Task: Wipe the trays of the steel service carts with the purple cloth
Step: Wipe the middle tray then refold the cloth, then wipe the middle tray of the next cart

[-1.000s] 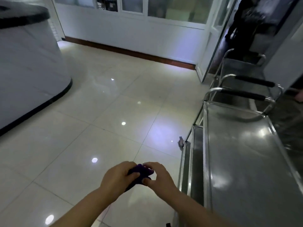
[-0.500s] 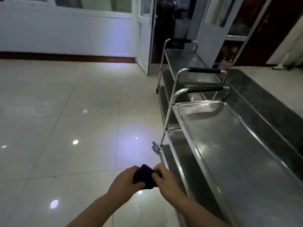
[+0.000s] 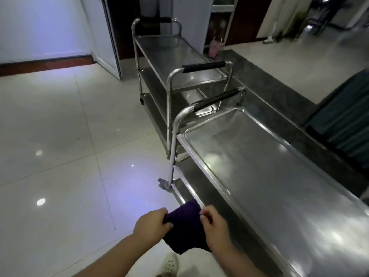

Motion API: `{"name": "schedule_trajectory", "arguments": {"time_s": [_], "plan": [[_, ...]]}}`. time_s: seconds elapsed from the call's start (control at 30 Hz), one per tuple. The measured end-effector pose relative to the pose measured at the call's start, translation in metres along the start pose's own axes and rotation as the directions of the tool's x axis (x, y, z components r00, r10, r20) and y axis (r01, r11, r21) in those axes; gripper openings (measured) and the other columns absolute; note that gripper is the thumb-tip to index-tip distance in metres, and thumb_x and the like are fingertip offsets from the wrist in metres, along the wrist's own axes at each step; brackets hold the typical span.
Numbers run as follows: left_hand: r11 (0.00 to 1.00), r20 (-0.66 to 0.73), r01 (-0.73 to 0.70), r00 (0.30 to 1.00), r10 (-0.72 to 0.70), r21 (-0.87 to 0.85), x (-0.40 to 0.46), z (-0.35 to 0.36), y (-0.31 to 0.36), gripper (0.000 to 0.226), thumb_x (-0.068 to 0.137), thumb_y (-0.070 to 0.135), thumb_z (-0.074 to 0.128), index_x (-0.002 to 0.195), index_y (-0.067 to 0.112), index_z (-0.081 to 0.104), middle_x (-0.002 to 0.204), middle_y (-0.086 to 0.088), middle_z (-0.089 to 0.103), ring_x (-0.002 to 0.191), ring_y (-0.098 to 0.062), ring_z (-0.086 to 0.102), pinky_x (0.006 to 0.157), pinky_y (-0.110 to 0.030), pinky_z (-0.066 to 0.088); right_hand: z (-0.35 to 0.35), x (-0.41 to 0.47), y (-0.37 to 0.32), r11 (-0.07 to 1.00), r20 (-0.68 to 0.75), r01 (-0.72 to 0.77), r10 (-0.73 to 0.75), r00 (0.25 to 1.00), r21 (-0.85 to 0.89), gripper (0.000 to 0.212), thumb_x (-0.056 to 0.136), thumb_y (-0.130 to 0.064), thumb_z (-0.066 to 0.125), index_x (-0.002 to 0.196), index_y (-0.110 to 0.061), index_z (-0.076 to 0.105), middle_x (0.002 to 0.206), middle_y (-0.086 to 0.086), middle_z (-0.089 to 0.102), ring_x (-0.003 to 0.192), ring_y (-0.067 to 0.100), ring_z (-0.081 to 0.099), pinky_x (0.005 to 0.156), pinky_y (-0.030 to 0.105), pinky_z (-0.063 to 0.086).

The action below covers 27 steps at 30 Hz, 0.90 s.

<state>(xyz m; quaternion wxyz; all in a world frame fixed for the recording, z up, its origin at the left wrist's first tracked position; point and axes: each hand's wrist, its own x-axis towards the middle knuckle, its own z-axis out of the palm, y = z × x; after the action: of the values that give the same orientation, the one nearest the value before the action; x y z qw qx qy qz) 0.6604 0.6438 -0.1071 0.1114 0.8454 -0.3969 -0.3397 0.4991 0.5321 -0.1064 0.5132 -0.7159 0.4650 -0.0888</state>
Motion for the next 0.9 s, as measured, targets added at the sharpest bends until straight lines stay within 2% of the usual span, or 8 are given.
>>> {"name": "schedule_trajectory", "arguments": {"time_s": [0.1, 0.23, 0.43, 0.53, 0.63, 0.7, 0.77, 0.9], "plan": [[0.998, -0.01, -0.019, 1.0, 0.02, 0.053, 0.041, -0.027, -0.006, 0.014, 0.09, 0.037, 0.051, 0.086, 0.027, 0.043, 0.075, 0.013, 0.051, 0.077, -0.011, 0.053, 0.054, -0.018, 0.032, 0.015, 0.03, -0.011, 0.998, -0.058, -0.02, 0.023, 0.998, 0.059, 0.028, 0.094, -0.004, 0.051, 0.081, -0.026, 0.062, 0.085, -0.01, 0.064, 0.084, 0.011, 0.062, 0.07, 0.022, 0.054], [0.994, -0.016, -0.041, 0.999, 0.043, 0.105, 0.09, -0.054, -0.014, 0.017, 0.091, 0.038, 0.049, 0.085, 0.025, 0.041, 0.076, 0.011, 0.051, 0.076, -0.012, 0.051, 0.054, -0.022, 0.031, 0.033, 0.062, -0.02, 0.999, -0.071, -0.025, 0.027, 0.997, 0.024, 0.032, 0.093, -0.007, 0.055, 0.087, -0.037, 0.063, 0.092, -0.017, 0.064, 0.091, 0.004, 0.06, 0.081, 0.024, 0.053], [0.981, 0.117, -0.134, 0.986, 0.118, 0.14, 0.16, -0.068, -0.026, 0.016, 0.092, 0.032, 0.05, 0.085, 0.02, 0.043, 0.074, 0.009, 0.047, 0.077, -0.017, 0.05, 0.052, -0.024, 0.028, 0.057, 0.102, -0.018, 0.991, -0.072, -0.065, 0.057, 0.996, -0.114, 0.031, 0.096, -0.014, 0.053, 0.124, -0.024, 0.061, 0.111, -0.017, 0.047, 0.102, 0.003, 0.051, 0.089, 0.015, 0.043], [0.965, 0.242, -0.218, 0.954, 0.179, 0.144, 0.2, -0.066, -0.038, 0.017, 0.091, 0.028, 0.052, 0.08, 0.021, 0.041, 0.073, 0.009, 0.046, 0.078, -0.018, 0.05, 0.054, -0.026, 0.029, 0.076, 0.119, -0.015, 0.983, -0.122, -0.166, 0.155, 0.98, -0.085, 0.039, 0.095, -0.037, 0.043, 0.129, -0.023, 0.057, 0.115, -0.012, 0.048, 0.099, -0.001, 0.049, 0.084, 0.005, 0.035], [0.941, 0.362, -0.302, 0.903, 0.231, 0.155, 0.239, -0.064, -0.051, 0.008, 0.088, 0.022, 0.052, 0.086, 0.016, 0.047, 0.081, 0.002, 0.053, 0.08, -0.02, 0.05, 0.061, -0.029, 0.032, 0.105, 0.138, -0.004, 0.965, -0.203, -0.239, 0.214, 0.956, -0.11, 0.05, 0.093, -0.062, 0.032, 0.131, -0.037, 0.05, 0.116, -0.011, 0.049, 0.102, -0.002, 0.047, 0.083, 0.004, 0.03], [0.933, 0.41, -0.335, 0.876, 0.256, 0.133, 0.263, -0.06, -0.059, 0.006, 0.084, 0.015, 0.051, 0.09, 0.013, 0.051, 0.085, -0.001, 0.057, 0.077, -0.02, 0.049, 0.062, -0.029, 0.034, 0.12, 0.156, 0.002, 0.938, -0.204, -0.324, 0.296, 0.933, -0.125, 0.04, 0.098, -0.04, 0.044, 0.137, -0.032, 0.044, 0.122, -0.007, 0.048, 0.112, 0.006, 0.05, 0.084, 0.002, 0.028], [0.928, 0.423, -0.357, 0.861, 0.282, 0.108, 0.286, -0.053, -0.067, 0.005, 0.085, 0.013, 0.05, 0.088, 0.017, 0.048, 0.084, 0.002, 0.053, 0.074, -0.017, 0.044, 0.067, -0.028, 0.038, 0.131, 0.177, 0.01, 0.901, -0.234, -0.403, 0.363, 0.902, -0.158, 0.042, 0.101, -0.022, 0.046, 0.142, -0.024, 0.041, 0.133, -0.002, 0.047, 0.117, 0.011, 0.05, 0.082, 0.0, 0.027], [0.916, 0.356, -0.4, 0.861, 0.363, 0.033, 0.321, -0.034, -0.074, 0.015, 0.091, 0.016, 0.053, 0.096, 0.024, 0.041, 0.091, 0.004, 0.051, 0.081, -0.018, 0.046, 0.078, -0.029, 0.043, 0.141, 0.22, 0.028, 0.869, -0.306, -0.428, 0.35, 0.886, -0.247, 0.046, 0.103, -0.023, 0.041, 0.148, -0.022, 0.033, 0.145, 0.002, 0.039, 0.126, 0.016, 0.045, 0.091, 0.015, 0.032]]}}
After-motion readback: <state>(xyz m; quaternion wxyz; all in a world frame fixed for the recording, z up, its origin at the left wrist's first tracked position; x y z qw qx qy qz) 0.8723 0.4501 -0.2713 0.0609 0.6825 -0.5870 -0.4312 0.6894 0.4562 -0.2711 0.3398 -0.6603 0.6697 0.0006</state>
